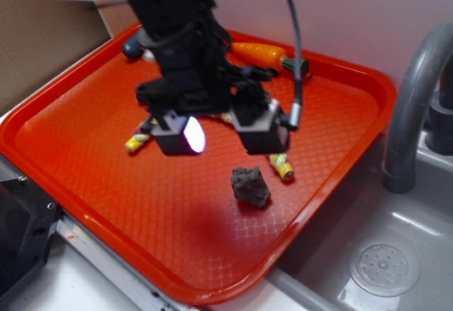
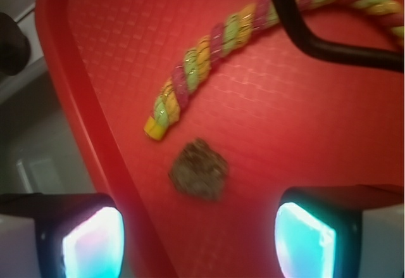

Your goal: Grab the rock.

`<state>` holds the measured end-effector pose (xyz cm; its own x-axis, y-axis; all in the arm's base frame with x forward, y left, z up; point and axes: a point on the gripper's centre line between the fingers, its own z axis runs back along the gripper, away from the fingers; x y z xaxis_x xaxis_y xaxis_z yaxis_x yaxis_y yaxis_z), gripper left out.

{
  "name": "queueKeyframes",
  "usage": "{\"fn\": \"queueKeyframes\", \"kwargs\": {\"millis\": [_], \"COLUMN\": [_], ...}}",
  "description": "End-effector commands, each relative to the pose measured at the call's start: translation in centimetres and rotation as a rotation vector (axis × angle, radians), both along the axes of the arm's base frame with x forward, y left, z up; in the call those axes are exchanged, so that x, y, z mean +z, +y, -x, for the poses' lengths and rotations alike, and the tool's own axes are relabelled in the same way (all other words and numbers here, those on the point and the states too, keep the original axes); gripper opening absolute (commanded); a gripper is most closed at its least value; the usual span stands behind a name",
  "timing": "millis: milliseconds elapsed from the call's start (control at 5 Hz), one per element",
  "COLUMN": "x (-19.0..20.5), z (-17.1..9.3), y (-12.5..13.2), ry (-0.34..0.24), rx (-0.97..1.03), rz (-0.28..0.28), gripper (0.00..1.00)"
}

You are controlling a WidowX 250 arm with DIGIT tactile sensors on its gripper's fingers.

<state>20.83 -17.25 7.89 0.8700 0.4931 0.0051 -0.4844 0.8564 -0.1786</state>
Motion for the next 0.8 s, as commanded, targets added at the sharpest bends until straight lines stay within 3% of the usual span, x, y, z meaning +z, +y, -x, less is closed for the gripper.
{"fn": "queueKeyframes", "kwargs": {"millis": [0, 400, 600], "x": [-2.5, -5.3, -5.9], "z": [-1.6, -1.6, -1.1], "y": [-0.3, -0.5, -1.0], "ry": [0.002, 0.045, 0.036], "rx": [-0.001, -0.029, -0.053], "rz": [-0.024, -0.048, -0.053], "gripper": [1.00, 1.00, 0.00]}}
